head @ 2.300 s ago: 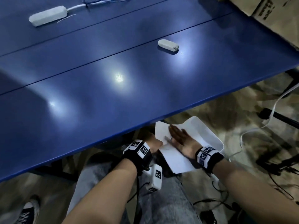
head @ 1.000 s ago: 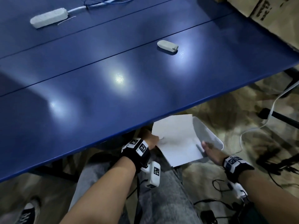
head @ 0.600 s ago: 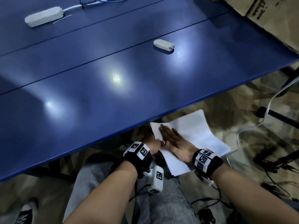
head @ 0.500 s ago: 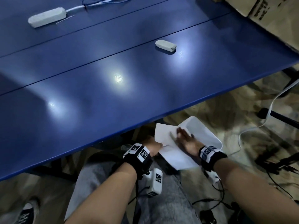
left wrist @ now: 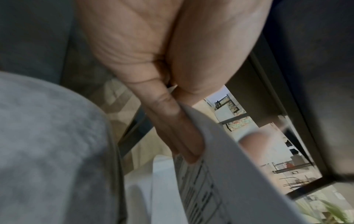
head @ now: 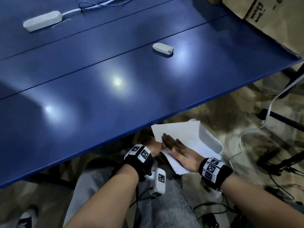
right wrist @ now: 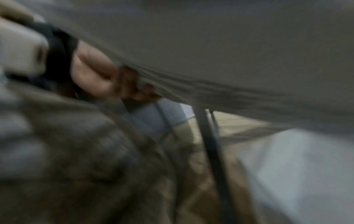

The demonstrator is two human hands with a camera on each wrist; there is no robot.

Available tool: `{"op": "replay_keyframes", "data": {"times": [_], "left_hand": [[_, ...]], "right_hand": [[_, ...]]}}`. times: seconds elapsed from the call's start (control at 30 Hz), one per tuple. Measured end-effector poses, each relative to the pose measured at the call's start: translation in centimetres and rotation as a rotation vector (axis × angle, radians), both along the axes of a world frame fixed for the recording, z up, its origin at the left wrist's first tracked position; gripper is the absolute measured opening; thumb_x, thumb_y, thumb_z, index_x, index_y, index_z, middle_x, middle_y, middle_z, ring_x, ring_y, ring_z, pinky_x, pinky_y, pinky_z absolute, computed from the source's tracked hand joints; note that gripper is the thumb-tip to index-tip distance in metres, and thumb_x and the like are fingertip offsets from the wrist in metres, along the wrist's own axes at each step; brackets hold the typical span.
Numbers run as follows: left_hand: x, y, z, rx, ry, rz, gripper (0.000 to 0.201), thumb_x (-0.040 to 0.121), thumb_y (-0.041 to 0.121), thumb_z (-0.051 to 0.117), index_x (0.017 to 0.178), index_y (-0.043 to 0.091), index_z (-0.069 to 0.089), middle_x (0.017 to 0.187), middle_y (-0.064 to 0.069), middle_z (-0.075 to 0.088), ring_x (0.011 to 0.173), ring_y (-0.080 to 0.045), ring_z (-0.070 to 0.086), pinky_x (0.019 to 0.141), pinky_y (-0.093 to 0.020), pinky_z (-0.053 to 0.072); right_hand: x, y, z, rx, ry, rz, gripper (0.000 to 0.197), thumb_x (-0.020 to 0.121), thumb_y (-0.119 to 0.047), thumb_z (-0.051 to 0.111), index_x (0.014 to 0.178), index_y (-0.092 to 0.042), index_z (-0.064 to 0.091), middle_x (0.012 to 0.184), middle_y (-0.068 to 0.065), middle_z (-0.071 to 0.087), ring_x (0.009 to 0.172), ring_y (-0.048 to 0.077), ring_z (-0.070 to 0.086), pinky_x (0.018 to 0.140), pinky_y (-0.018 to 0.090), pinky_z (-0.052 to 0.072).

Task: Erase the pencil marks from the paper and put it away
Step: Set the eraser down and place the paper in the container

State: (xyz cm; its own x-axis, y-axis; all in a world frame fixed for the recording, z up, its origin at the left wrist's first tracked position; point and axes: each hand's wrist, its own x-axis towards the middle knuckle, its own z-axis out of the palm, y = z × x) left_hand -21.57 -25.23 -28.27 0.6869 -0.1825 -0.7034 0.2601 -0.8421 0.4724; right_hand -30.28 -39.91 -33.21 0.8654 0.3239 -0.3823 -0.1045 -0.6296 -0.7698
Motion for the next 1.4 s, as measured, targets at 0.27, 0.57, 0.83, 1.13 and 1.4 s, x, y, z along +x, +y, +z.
{"op": "replay_keyframes", "data": {"times": [0.27,0.57,0.83,1.13,1.4], "left_hand": [[0.6,1.1,0.3,0.057,-0.014,0.007,0.010,0.092,0.017,0.060,0.092,0.007,0.060,0.094,-0.006,0.057,0.088,-0.023,0.058,0.070,-0.024,0.040],[-0.2,-0.2,0.4,0.111,0.014,-0.169,0.030,0.096,0.025,0.053,0.119,0.006,0.060,0.123,-0.010,0.062,0.112,-0.027,0.060,0.082,-0.023,0.043],[0.4,1.9,0.0,0.144,0.025,-0.046,0.042,0.094,0.028,0.055,0.126,0.003,0.050,0.125,-0.009,0.058,0.112,-0.026,0.057,0.082,-0.023,0.040],[0.6,1.3,-0.2,0.123,-0.008,-0.112,0.036,0.093,0.031,0.054,0.117,0.006,0.062,0.122,-0.009,0.066,0.108,-0.026,0.063,0.088,-0.025,0.046],[-0.5,4.6,1.4,0.160,-0.086,-0.150,0.052,0.092,0.048,0.056,0.131,0.014,0.057,0.131,-0.002,0.061,0.114,-0.023,0.060,0.088,-0.024,0.045]], "right_hand": [[0.1,-7.2,-3.6,-0.423,0.428,-0.340,0.076,0.098,-0.060,0.015,0.157,-0.013,0.002,0.162,0.016,0.015,0.149,0.035,0.016,0.122,0.045,0.011],[2.1,-0.3,-0.6,-0.051,0.040,-0.074,0.057,0.098,-0.056,0.007,0.151,-0.032,0.000,0.159,-0.017,-0.007,0.151,0.005,-0.008,0.121,0.024,-0.007],[2.2,-6.3,-2.1,-0.349,0.353,-0.560,0.105,0.081,-0.076,0.002,0.156,-0.002,0.005,0.165,0.016,0.006,0.153,0.025,0.004,0.123,0.040,0.005],[-2.0,-2.8,-2.6,-0.149,0.258,-0.199,0.095,0.083,-0.081,-0.002,0.158,-0.023,0.009,0.165,-0.006,0.004,0.152,0.009,0.003,0.125,0.036,0.003],[-0.5,-8.7,-0.5,-0.330,0.346,-0.817,0.068,0.097,-0.060,0.036,0.136,-0.006,0.051,0.138,0.023,0.055,0.125,0.038,0.052,0.104,0.042,0.038]]}}
